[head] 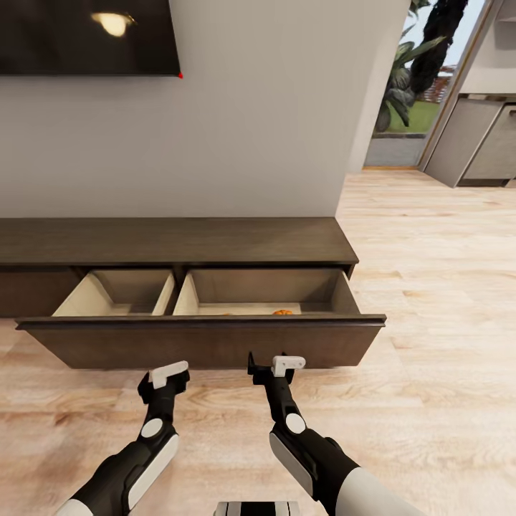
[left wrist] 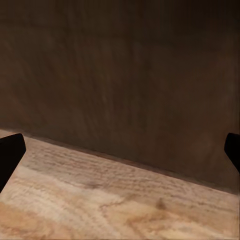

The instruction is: Place each of the two pumpkins and all three candles from the living room inside a cabinet in the living room (use any cabinet), then make sure every cabinet is closed, and position the cauldron so it is next to a table in the living room.

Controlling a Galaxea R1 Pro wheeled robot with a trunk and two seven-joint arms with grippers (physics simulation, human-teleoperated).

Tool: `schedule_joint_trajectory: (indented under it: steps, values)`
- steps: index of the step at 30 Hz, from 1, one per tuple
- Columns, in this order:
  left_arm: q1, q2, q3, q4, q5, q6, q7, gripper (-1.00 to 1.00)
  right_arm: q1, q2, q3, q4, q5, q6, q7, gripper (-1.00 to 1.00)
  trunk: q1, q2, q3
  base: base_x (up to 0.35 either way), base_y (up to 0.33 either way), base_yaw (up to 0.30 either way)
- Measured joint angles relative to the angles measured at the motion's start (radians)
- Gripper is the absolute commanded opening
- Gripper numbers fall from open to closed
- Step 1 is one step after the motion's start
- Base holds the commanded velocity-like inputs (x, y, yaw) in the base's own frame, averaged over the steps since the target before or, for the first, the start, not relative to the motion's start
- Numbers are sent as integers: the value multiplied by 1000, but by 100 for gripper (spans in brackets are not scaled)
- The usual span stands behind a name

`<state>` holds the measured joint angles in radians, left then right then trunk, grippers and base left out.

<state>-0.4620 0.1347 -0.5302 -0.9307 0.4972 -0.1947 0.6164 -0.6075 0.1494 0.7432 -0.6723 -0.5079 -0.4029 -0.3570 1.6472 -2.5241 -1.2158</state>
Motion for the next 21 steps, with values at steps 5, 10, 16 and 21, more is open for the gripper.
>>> schedule_joint_trajectory:
  steps: [5,10,16,21]
  values:
    - [0,1,7,-1,1,-1,-3,100,0,0,0,0,0,0,0,100,0,0,0,235,0,0]
    - [0,1,13,-5,2,-6,3,100,0,0,0,0,0,0,0,100,0,0,0,102,0,0]
    - [0,1,18,-2,2,-9,5,100,0,0,0,1,-1,0,0,100,0,0,0,260,0,0]
    - [0,0,21,-3,2,-13,8,100,0,0,0,1,2,1,-1,100,0,0,0,166,23,0]
